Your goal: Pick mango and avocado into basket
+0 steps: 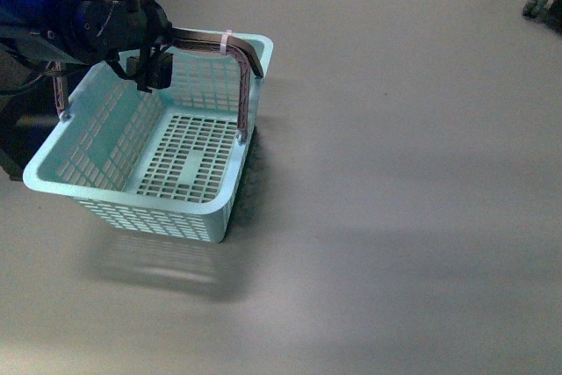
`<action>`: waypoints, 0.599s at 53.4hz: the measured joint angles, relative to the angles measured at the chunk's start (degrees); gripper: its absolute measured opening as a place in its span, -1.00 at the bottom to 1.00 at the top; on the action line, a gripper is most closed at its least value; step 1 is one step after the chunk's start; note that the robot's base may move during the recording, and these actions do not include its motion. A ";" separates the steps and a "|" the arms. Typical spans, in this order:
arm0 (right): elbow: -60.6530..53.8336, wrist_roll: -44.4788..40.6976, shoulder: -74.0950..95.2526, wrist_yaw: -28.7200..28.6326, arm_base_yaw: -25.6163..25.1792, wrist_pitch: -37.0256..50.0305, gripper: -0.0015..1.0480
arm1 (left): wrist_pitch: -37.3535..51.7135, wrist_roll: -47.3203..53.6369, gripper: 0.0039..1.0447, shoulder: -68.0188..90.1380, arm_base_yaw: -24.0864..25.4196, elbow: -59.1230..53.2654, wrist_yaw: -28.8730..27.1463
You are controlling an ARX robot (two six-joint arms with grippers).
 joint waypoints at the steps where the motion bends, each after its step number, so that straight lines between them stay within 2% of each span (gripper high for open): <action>1: 0.00 -0.02 0.00 -0.02 0.00 0.00 0.83 | -0.46 0.17 0.77 0.15 -0.09 0.28 -0.28; 7: 0.00 0.00 0.02 -0.02 0.00 0.00 0.83 | -1.40 0.15 0.37 0.50 -0.28 0.61 -1.27; 25: 0.00 0.00 0.02 -0.02 0.00 0.00 0.83 | -3.45 -0.87 -0.59 0.55 0.04 0.57 -3.06; 32: 0.00 -0.02 0.00 -0.02 0.00 0.00 0.83 | -4.13 -3.65 -0.69 0.39 0.11 0.46 -3.10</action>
